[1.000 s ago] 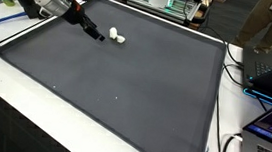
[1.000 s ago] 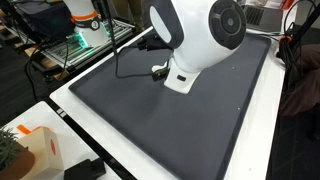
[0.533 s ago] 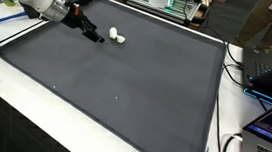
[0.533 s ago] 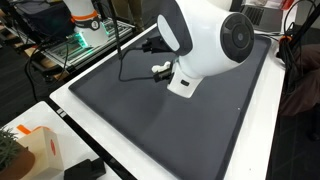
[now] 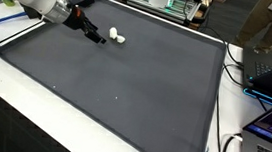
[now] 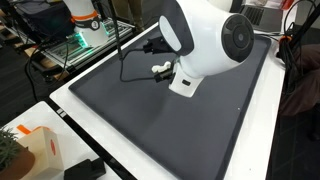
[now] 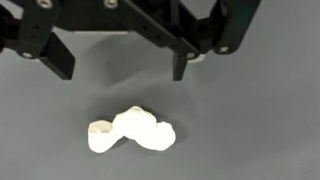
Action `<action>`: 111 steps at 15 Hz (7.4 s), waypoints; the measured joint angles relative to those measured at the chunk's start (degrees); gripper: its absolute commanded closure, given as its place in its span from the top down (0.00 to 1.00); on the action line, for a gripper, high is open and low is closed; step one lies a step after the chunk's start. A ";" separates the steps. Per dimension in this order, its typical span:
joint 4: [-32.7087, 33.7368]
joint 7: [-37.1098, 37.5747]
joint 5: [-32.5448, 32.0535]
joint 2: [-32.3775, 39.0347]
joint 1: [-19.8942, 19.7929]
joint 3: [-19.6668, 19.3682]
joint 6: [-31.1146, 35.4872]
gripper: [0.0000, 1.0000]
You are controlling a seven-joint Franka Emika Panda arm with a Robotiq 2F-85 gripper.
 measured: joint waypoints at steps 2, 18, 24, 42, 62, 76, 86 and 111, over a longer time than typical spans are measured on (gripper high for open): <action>-0.61 -0.44 -0.04 0.04 0.19 0.01 -0.01 1.00; -35.09 -5.48 -0.26 -29.46 3.24 0.28 19.85 1.00; -41.07 -5.43 -0.27 -34.44 4.03 0.38 23.44 1.00; -72.72 3.17 -1.34 -48.88 7.39 3.53 70.73 1.00; -78.88 9.01 -19.98 -54.10 0.98 5.29 96.84 1.00; -65.08 -5.66 -6.77 -63.30 12.68 -0.68 48.26 1.00; -58.09 -12.52 -6.44 -65.41 9.63 -0.32 34.03 1.00; -56.27 -14.40 -2.20 -72.60 9.70 2.69 15.31 0.20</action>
